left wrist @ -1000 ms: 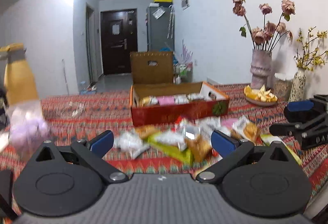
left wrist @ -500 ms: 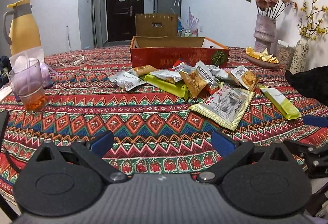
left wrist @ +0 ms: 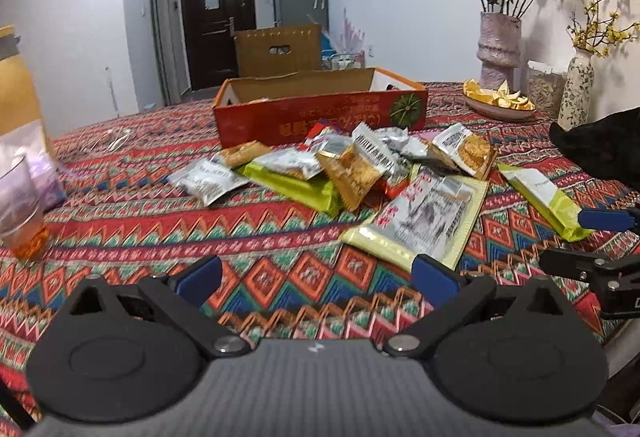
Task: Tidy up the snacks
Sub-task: 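Withdraw both tools from the box back toward the snack pile, then grasp a pumpkin-seed cracker bag with the left tool while the right tool grasps a snack bag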
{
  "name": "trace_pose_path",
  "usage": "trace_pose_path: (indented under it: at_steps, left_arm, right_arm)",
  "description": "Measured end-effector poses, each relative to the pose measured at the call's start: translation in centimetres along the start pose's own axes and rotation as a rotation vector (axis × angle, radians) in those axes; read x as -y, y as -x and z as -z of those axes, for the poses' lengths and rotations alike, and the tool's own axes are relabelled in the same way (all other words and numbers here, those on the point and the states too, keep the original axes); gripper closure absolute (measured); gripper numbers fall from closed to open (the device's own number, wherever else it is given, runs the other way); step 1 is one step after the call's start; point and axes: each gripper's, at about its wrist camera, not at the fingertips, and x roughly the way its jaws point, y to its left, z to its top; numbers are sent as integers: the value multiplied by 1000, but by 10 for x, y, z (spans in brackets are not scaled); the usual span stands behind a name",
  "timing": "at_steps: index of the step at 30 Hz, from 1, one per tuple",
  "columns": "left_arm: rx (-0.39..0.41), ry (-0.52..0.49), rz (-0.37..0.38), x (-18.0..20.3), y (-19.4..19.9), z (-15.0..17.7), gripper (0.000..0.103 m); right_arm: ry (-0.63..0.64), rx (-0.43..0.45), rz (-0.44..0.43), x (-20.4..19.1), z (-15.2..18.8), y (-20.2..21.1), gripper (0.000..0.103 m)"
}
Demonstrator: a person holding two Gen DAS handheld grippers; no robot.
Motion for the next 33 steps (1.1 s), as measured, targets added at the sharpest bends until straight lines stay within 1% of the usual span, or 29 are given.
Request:
trace_pose_path:
  at_steps: [3, 5, 9, 10, 12, 15, 16, 17, 18, 20, 22, 24, 25, 26, 27, 28, 31, 32, 33]
  left_arm:
    - [10, -31, 13, 4, -13, -8, 0]
    - [16, -58, 7, 7, -25, -15, 0]
    - [53, -185, 1, 21, -52, -31, 5]
    - [58, -215, 5, 24, -58, -35, 6]
    - [62, -260, 20, 29, -70, -43, 15]
    - [57, -308, 60, 33, -91, -53, 19]
    - [51, -326, 66, 34, -97, -56, 20]
    - [46, -345, 69, 34, -104, -58, 21]
    - [42, -362, 71, 35, -108, -59, 22]
    - [28, -392, 82, 35, -120, -61, 23]
    - [8, -412, 89, 36, -130, -62, 26]
    - [-12, -417, 93, 35, -137, -63, 34]
    - [-20, -412, 104, 33, -140, -63, 36]
    - [-19, -408, 112, 33, -141, -63, 37]
    - [-17, -407, 117, 32, -142, -63, 37]
    - [-18, -401, 123, 31, -142, -63, 37]
    - [-10, -399, 134, 29, -144, -61, 38]
    - [-8, -402, 138, 29, -144, -60, 43]
    - [-5, -404, 141, 29, -143, -61, 47]
  right_arm:
    - [-6, -3, 7, 6, -6, -9, 18]
    - [-11, -5, 16, 11, -11, -17, 21]
    - [-8, -25, 40, 22, -23, -35, 21]
    - [-1, -27, 48, 25, -27, -40, 21]
    - [20, -35, 61, 30, -36, -50, 22]
    - [62, -50, 76, 39, -51, -68, 22]
    - [70, -56, 79, 42, -55, -74, 26]
    - [77, -61, 87, 46, -62, -82, 32]
    - [83, -67, 89, 49, -67, -88, 34]
    - [100, -87, 97, 55, -75, -104, 34]
    - [120, -102, 95, 57, -82, -117, 34]
    - [142, -124, 84, 57, -85, -131, 36]
    - [154, -136, 77, 56, -86, -138, 38]
    - [168, -153, 72, 55, -87, -144, 44]
    - [182, -167, 77, 54, -87, -151, 46]
    - [187, -175, 78, 54, -86, -155, 45]
    - [183, -194, 73, 56, -84, -165, 48]
    - [182, -203, 70, 56, -83, -167, 48]
    - [185, -204, 70, 56, -83, -168, 53]
